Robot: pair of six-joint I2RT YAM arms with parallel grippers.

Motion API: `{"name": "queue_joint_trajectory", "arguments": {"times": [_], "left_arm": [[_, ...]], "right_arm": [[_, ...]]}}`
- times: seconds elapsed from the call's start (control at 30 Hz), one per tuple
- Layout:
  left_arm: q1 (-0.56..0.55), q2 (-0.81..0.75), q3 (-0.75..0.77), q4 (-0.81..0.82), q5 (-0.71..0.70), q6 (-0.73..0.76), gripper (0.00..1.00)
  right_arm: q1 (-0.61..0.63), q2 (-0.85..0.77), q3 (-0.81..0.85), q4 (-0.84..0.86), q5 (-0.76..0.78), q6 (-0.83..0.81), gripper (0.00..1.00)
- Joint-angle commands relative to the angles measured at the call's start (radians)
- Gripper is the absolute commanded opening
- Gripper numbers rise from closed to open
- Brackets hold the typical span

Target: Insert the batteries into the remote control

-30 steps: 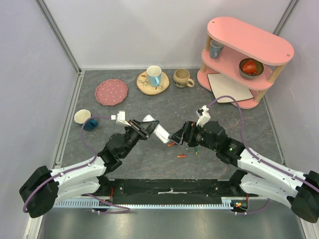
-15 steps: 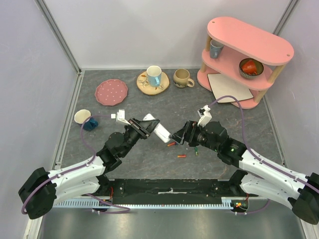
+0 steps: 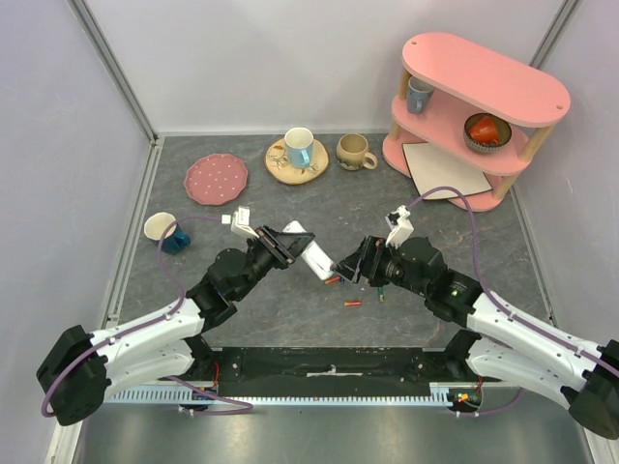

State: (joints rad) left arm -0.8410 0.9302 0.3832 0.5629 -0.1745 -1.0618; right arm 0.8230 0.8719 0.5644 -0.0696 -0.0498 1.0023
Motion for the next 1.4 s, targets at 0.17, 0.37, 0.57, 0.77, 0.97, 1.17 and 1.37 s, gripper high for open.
{"name": "queue_joint_trajectory", "arguments": {"times": [0.17, 0.37, 0.57, 0.77, 0.97, 1.17, 1.37], "left_arm": [[0.0, 0.013, 0.049, -0.051, 0.118, -0.033, 0.02], [0.005, 0.015, 0.051, -0.049, 0.132, -0.038, 0.02], [0.01, 0.015, 0.043, -0.034, 0.138, -0.053, 0.02], [0.013, 0.012, 0.04, -0.023, 0.138, -0.07, 0.02], [0.014, 0.009, 0.04, -0.023, 0.13, -0.076, 0.02], [0.014, 0.01, 0.033, -0.024, 0.116, -0.081, 0.02], [0.016, 0.006, 0.025, -0.026, 0.104, -0.089, 0.02]], "right_arm": [[-0.002, -0.025, 0.034, 0.037, 0.042, 0.001, 0.9], [-0.002, -0.024, 0.029, 0.037, 0.044, -0.001, 0.9], [-0.002, -0.024, 0.023, 0.037, 0.042, -0.001, 0.9], [-0.001, -0.021, 0.014, 0.039, 0.039, -0.001, 0.9], [-0.001, -0.031, 0.011, 0.039, 0.041, 0.002, 0.91], [-0.001, -0.039, 0.017, 0.033, 0.041, 0.004, 0.92], [-0.001, -0.051, 0.012, 0.024, 0.041, 0.004, 0.92]]}}
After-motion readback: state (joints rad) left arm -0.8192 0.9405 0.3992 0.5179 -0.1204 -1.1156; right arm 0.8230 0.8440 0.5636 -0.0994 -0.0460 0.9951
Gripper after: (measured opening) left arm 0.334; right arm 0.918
